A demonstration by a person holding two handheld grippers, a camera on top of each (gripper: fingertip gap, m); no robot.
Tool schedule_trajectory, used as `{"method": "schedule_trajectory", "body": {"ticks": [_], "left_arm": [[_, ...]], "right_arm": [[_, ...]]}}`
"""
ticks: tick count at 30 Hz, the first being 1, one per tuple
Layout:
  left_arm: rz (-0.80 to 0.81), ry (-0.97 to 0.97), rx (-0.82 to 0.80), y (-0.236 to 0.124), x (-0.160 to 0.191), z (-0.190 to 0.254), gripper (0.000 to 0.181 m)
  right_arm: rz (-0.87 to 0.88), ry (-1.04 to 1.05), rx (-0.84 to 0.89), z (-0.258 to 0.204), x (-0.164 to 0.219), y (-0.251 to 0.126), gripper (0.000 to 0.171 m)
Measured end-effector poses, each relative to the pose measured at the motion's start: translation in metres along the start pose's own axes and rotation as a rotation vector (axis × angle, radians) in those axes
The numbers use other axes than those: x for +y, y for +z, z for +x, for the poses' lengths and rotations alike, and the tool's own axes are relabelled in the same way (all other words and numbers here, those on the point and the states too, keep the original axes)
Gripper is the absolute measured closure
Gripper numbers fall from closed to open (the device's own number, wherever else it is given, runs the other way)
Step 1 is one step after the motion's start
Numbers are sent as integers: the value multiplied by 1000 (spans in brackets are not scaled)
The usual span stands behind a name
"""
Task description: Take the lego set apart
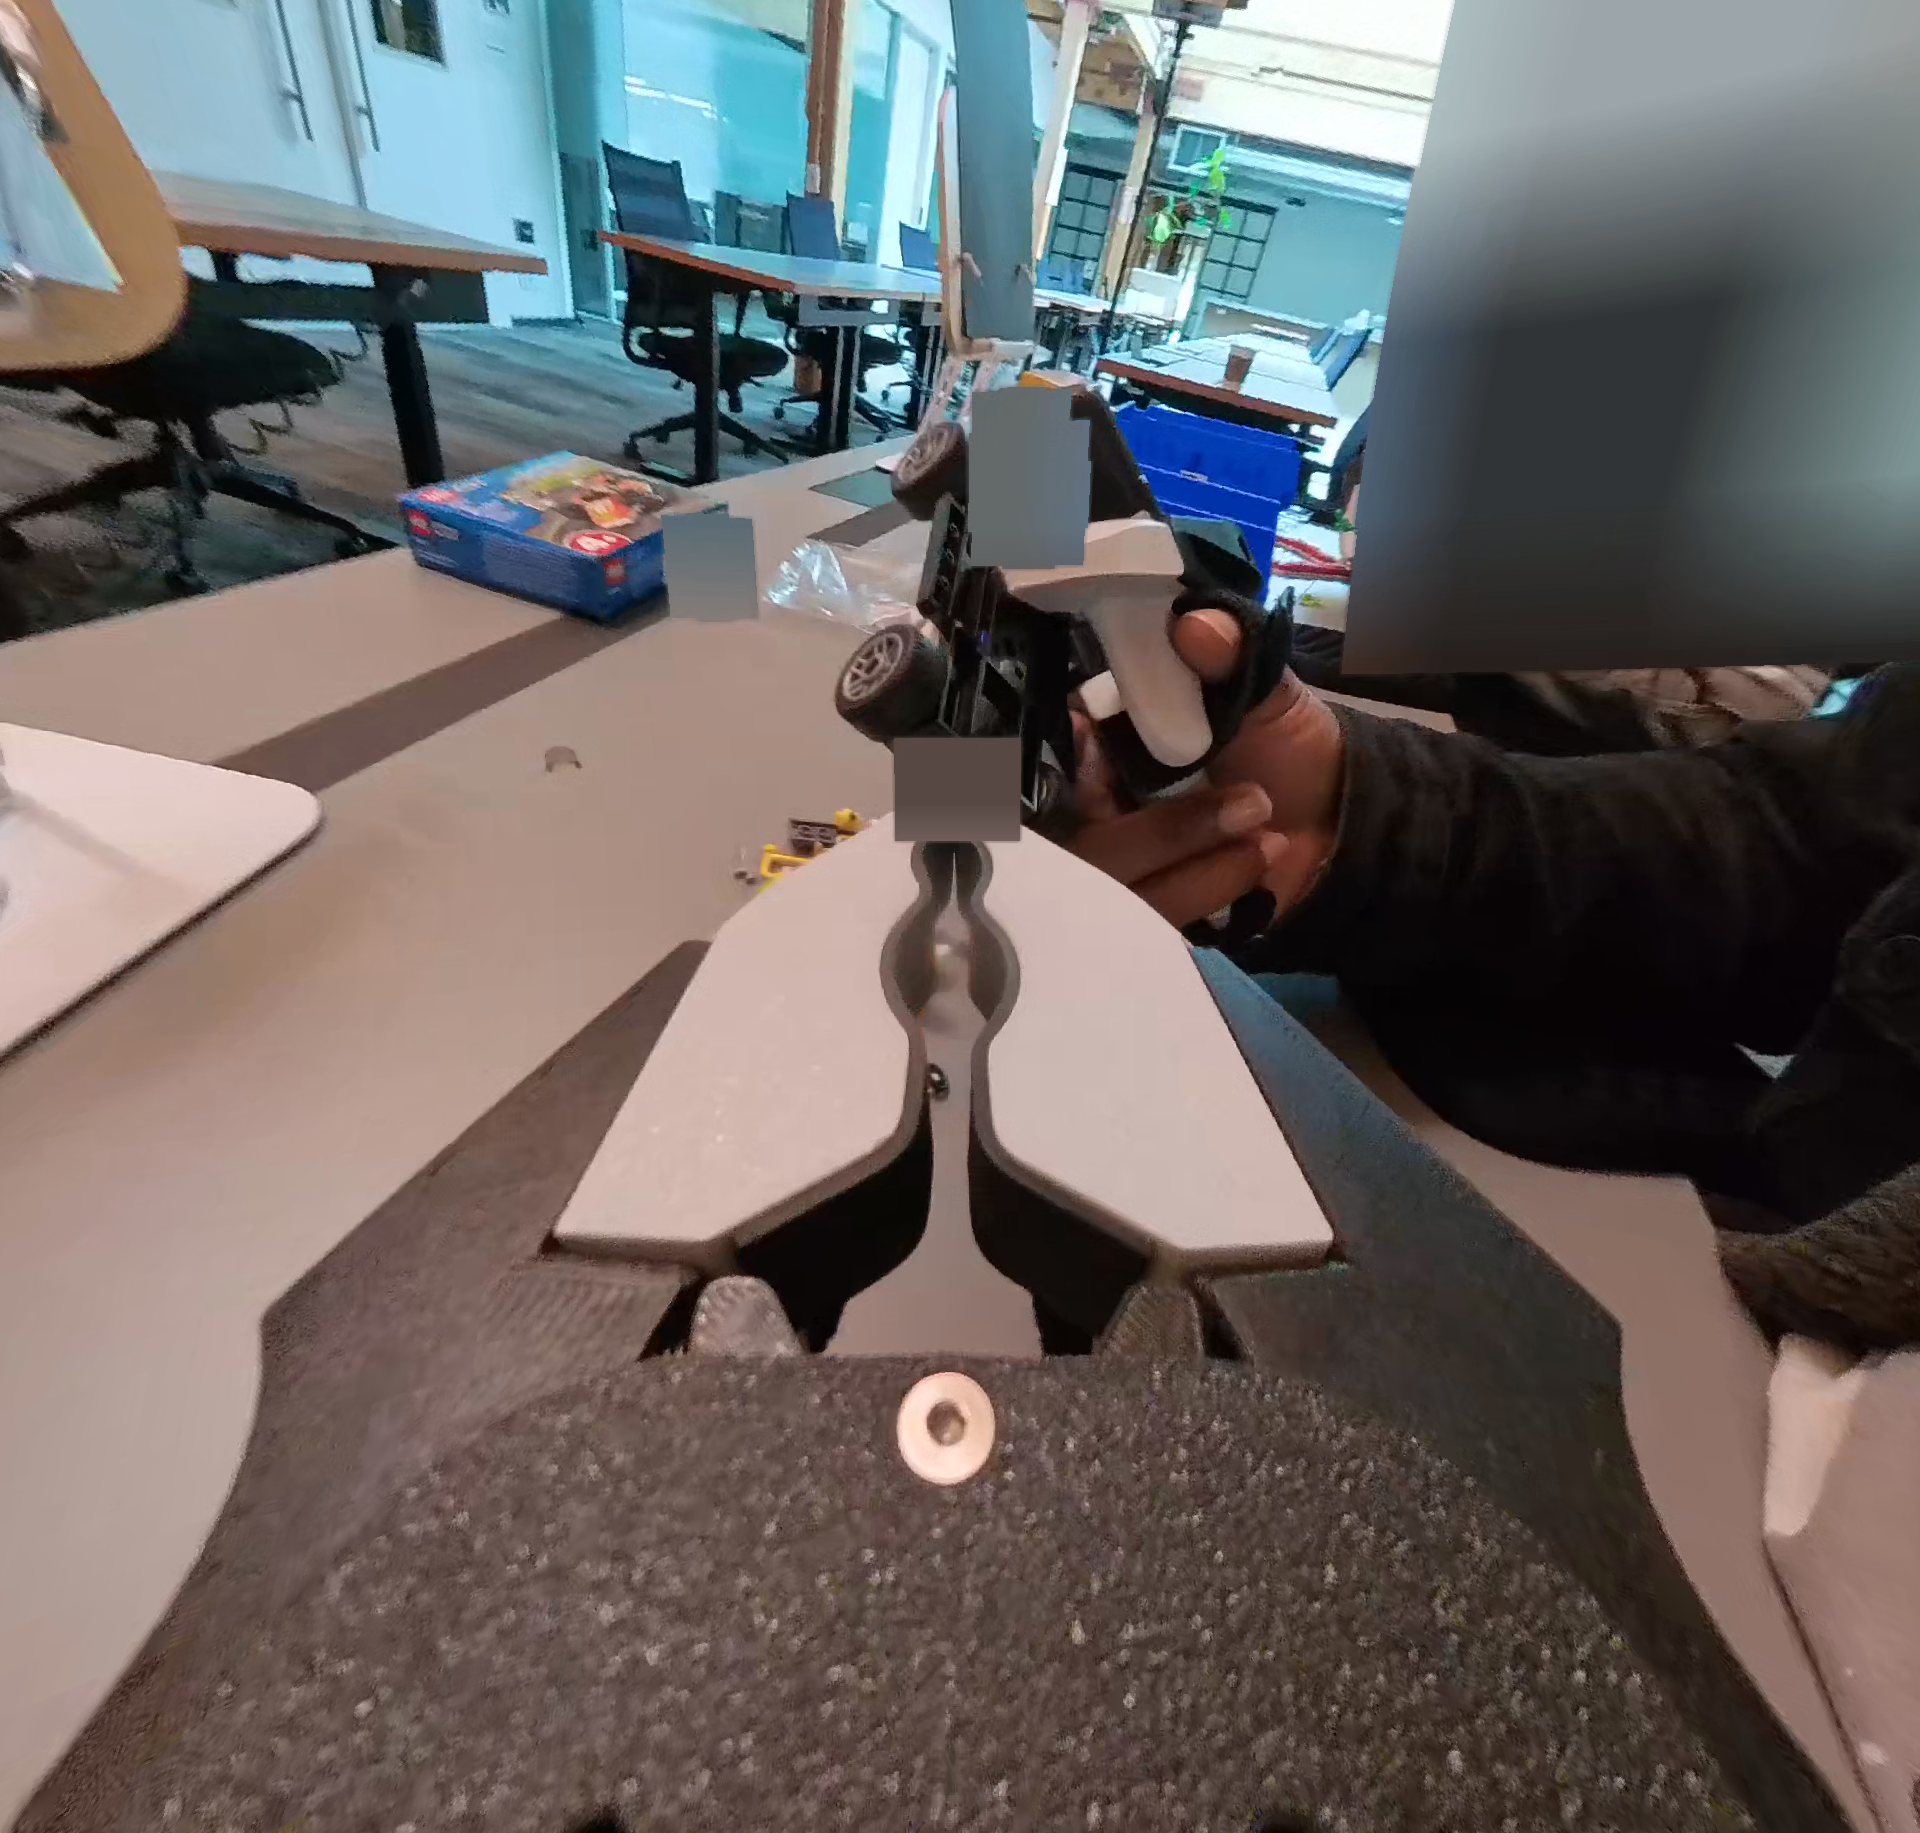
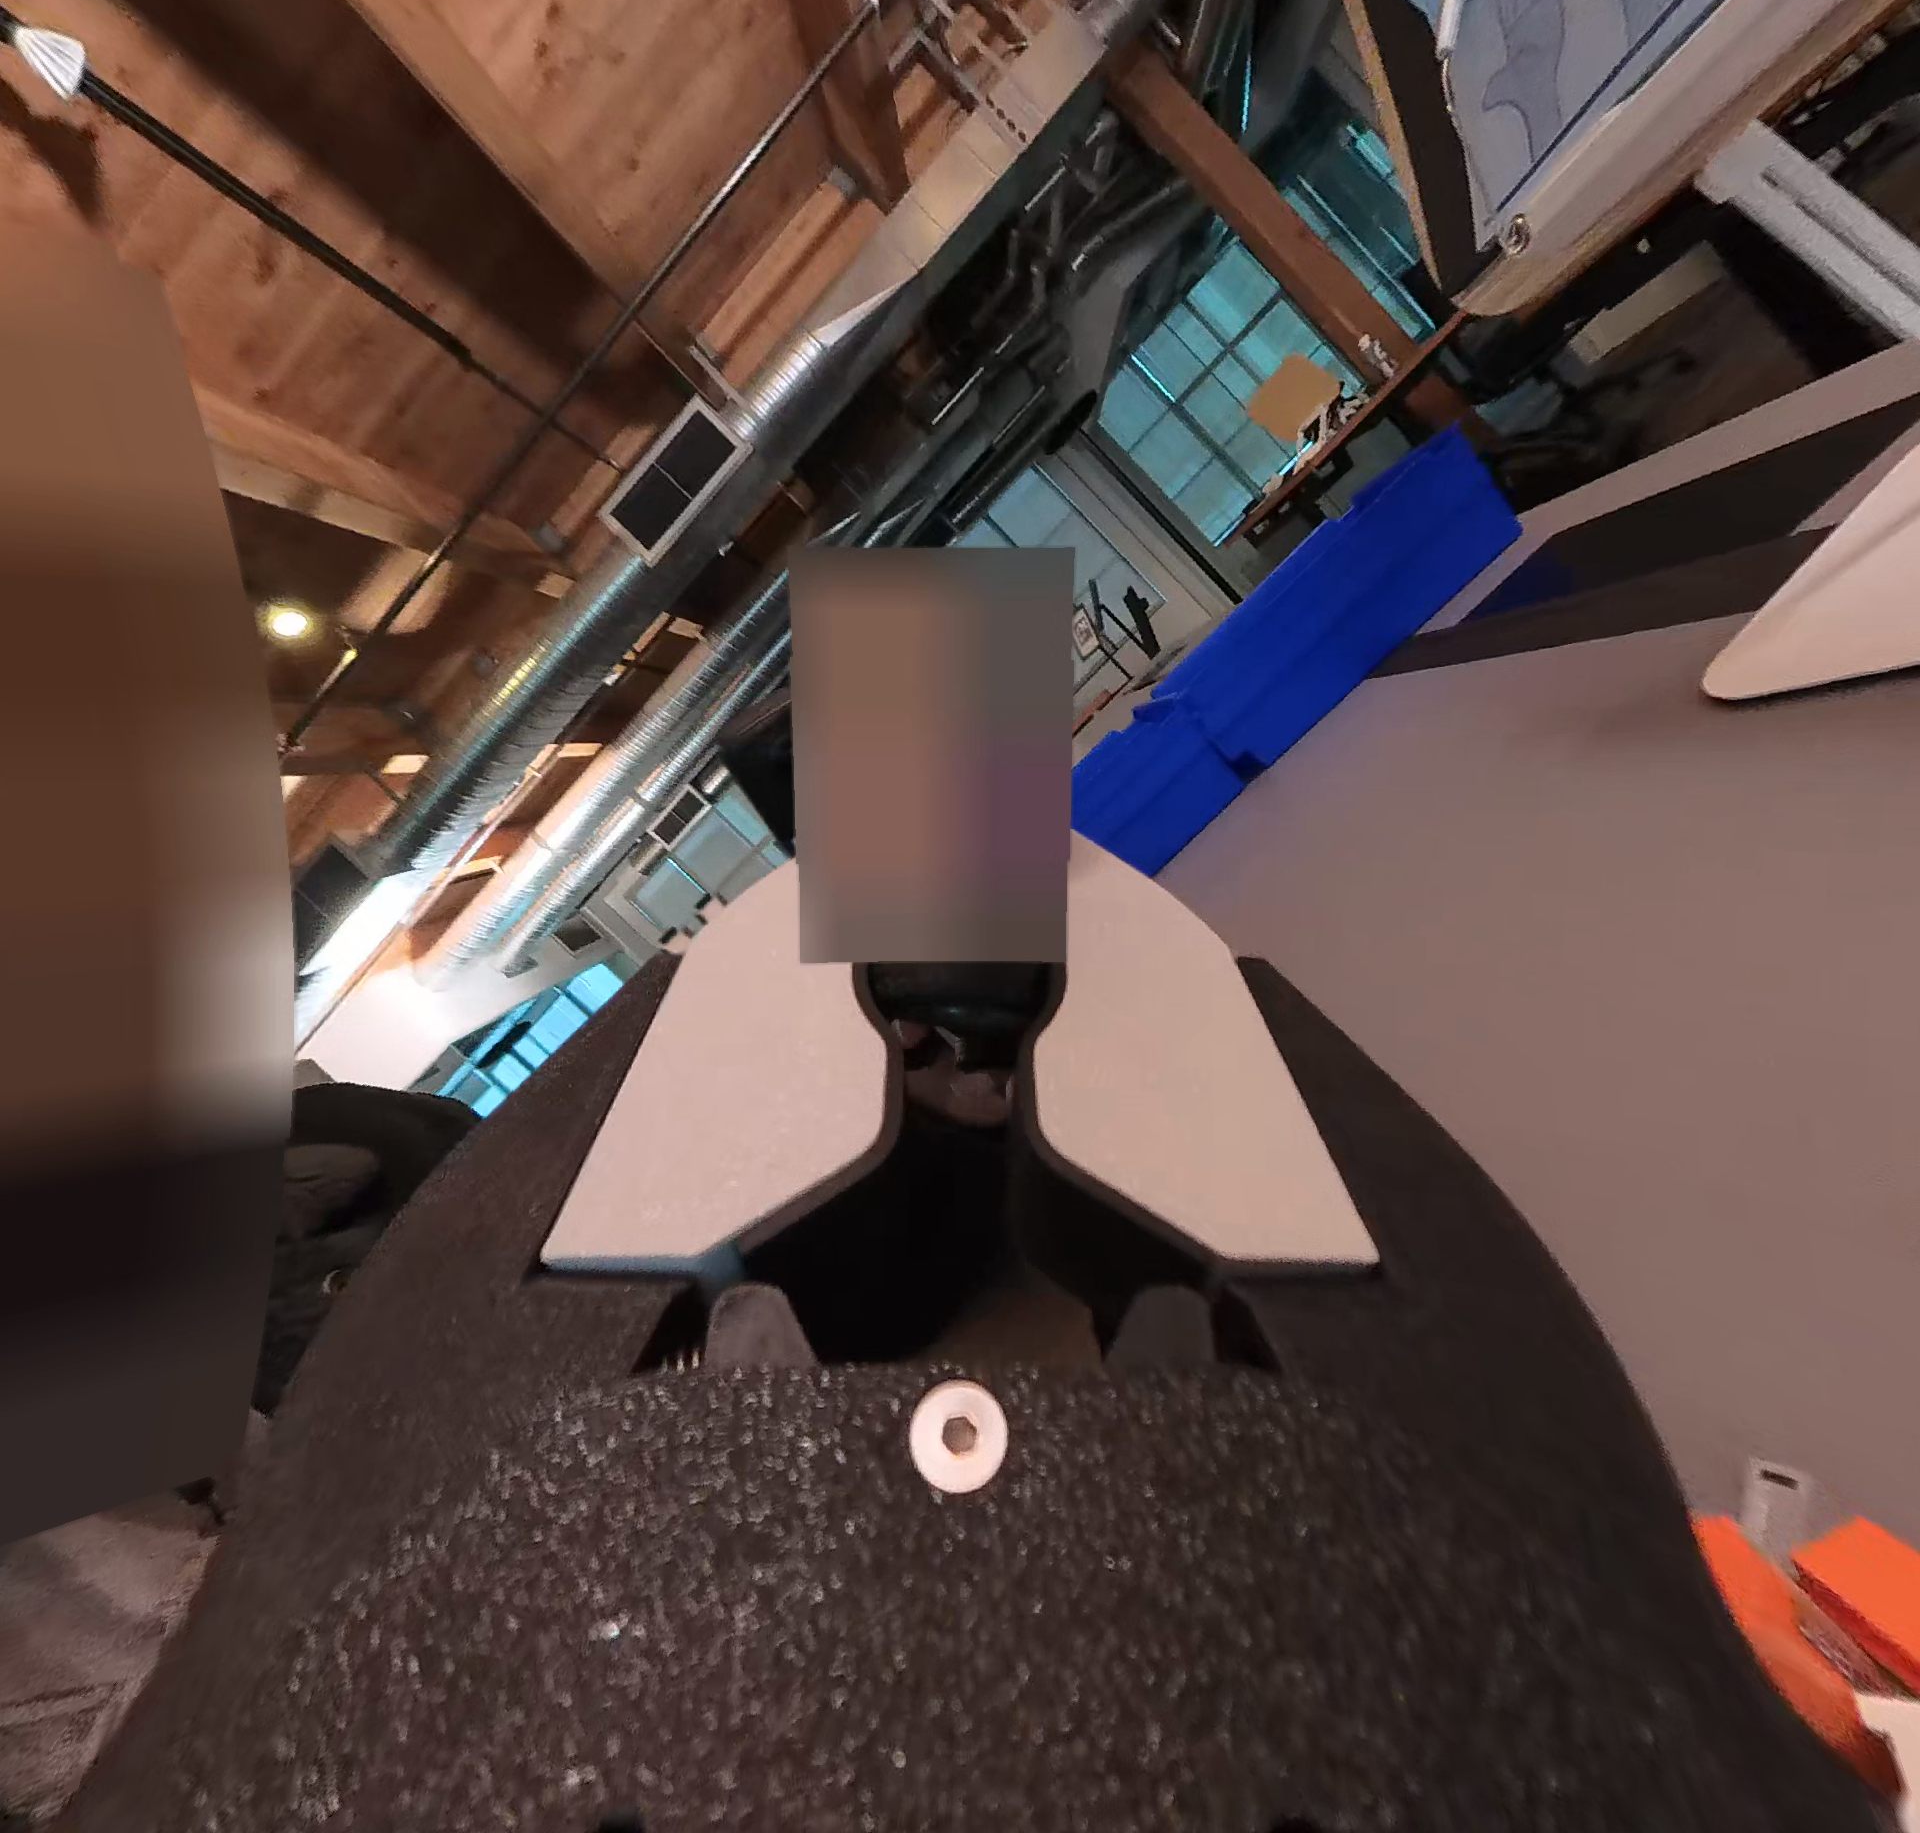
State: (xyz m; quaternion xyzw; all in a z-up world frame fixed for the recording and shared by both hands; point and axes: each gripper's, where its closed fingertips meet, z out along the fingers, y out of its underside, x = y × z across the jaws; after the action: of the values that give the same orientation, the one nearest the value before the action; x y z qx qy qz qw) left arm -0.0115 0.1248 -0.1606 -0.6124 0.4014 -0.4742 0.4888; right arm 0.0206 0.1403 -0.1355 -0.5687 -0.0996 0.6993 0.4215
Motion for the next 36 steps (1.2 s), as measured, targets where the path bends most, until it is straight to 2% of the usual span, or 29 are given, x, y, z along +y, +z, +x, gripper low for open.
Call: {"method": "schedule_trajectory", "body": {"ticks": [3, 6, 10, 16, 20, 27, 33, 36], "left_arm": [[12, -85, 49, 7, 3, 6, 172], [55, -181, 105, 6, -1, 9, 174], [56, -201, 113, 7, -1, 10, 177], [84, -272, 159, 6, -4, 12, 173], [125, -341, 249, 4, -10, 19, 171], [139, -276, 260, 2, -15, 27, 172], [169, -294, 251, 0, -19, 25, 173], [178, -276, 240, 0, -20, 25, 173]], "right_arm": [[7, 43, -42, -3, 2, 2, 156], [11, 50, -55, -4, 3, 2, 156], [10, 41, -71, -7, 3, 3, 156], [6, 22, -110, -14, 4, 3, 155], [-14, -5, -154, -21, 6, 3, 156], [-38, -75, -224, -31, 9, 0, 155], [-68, -253, -144, -30, 14, 1, 155], [-67, -269, -133, -29, 15, 2, 156]]}}
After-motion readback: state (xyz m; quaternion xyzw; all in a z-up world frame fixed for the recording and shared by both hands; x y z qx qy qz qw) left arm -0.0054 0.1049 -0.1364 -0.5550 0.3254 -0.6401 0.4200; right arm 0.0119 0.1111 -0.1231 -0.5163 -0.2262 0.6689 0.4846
